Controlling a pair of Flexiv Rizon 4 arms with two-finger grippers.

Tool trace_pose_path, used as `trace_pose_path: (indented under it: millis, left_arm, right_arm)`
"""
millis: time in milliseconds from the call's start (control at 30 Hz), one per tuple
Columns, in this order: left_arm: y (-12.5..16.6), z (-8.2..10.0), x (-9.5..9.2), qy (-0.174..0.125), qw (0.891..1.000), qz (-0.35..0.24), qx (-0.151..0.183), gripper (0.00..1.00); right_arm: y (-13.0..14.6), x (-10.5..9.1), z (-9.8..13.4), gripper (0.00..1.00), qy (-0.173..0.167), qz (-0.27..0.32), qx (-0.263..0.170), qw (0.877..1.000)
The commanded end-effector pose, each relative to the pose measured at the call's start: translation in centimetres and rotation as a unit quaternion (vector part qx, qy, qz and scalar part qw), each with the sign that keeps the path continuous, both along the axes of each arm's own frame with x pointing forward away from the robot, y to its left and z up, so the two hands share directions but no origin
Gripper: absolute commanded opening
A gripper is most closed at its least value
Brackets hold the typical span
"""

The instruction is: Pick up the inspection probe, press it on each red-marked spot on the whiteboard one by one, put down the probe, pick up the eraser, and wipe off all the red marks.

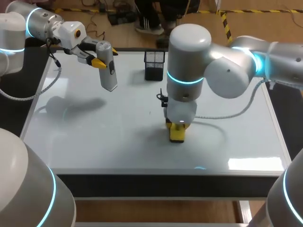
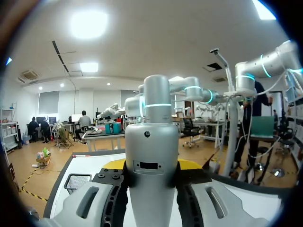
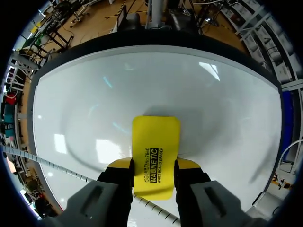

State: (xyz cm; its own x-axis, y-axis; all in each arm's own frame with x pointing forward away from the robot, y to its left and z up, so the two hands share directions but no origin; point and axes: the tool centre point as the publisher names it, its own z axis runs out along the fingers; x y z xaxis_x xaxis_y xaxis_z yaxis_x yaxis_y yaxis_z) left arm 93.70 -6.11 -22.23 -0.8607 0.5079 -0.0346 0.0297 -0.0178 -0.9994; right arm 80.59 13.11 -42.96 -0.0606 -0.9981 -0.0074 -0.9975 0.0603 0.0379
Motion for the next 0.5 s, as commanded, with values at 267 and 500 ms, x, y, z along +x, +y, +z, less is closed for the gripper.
trace_pose_path:
  millis: [267, 500]
  left_arm:
    - [0.0, 0.1, 0.0, 0.000, 1.000, -0.001, 0.001, 0.00]
    - [0.0, 0.1, 0.0, 0.000, 1.000, -0.001, 0.001, 0.00]
  right_arm:
    - [-3.3, -0.1, 0.9, 0.00, -0.013, -0.011, 0.005, 1.000]
    - [-3.9, 0.2, 3.7, 0.00, -0.018, 0.019, -0.007, 1.000]
